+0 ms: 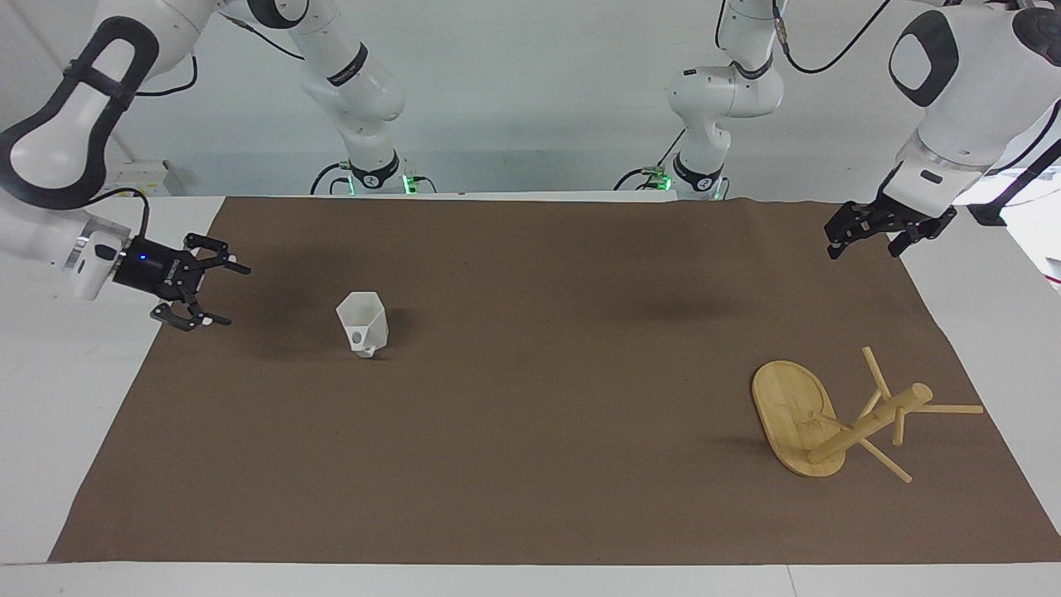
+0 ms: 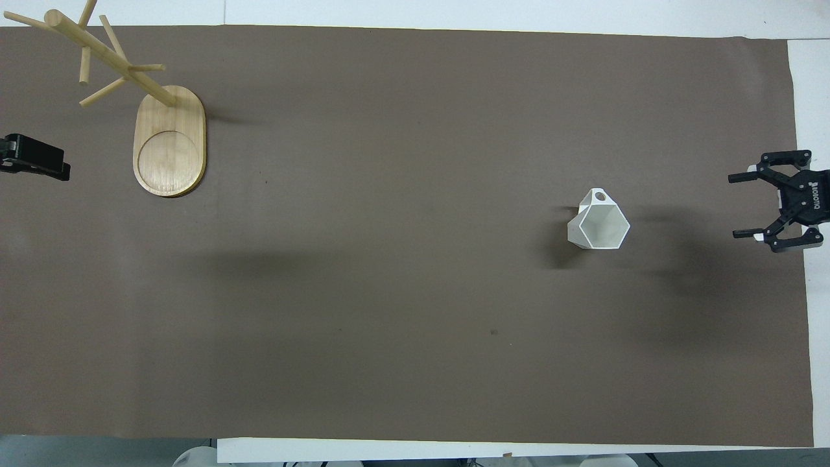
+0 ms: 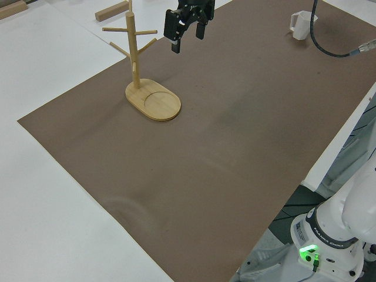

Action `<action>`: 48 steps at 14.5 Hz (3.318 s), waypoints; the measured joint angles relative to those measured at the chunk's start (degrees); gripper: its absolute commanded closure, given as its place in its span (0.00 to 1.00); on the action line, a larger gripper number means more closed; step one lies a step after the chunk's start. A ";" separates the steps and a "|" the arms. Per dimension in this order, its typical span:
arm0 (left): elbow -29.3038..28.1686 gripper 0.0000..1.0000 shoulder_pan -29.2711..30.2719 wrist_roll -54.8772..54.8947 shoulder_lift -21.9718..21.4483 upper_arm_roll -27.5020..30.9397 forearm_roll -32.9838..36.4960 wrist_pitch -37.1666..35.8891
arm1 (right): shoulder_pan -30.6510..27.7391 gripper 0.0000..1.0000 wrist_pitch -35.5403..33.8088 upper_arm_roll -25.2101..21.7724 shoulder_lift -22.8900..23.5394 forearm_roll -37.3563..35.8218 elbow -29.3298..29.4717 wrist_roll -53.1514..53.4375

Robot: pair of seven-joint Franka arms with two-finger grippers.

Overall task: Hang cup on rack
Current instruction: 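Move the open right gripper toward the white hexagonal cup, then close the right gripper on the white cup's body, then lift the cup with the right gripper while the left gripper approaches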

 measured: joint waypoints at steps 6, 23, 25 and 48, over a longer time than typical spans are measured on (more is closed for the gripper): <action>0.00 0.00 0.00 0.00 0.00 0.00 0.00 0.00 | -1.80 0.01 -3.80 0.27 10.85 12.88 -5.77 -19.22; 0.00 0.00 0.00 0.00 0.00 0.00 0.00 0.00 | 7.59 0.01 0.50 0.97 11.57 20.57 -13.49 -30.12; 0.00 0.00 0.00 0.00 0.00 0.00 0.00 0.00 | 7.70 0.01 0.72 0.97 11.57 20.57 -13.50 -30.35; 0.00 0.00 0.00 0.00 0.00 0.00 0.00 0.00 | 24.92 0.59 8.77 4.11 6.87 39.97 -12.33 -22.75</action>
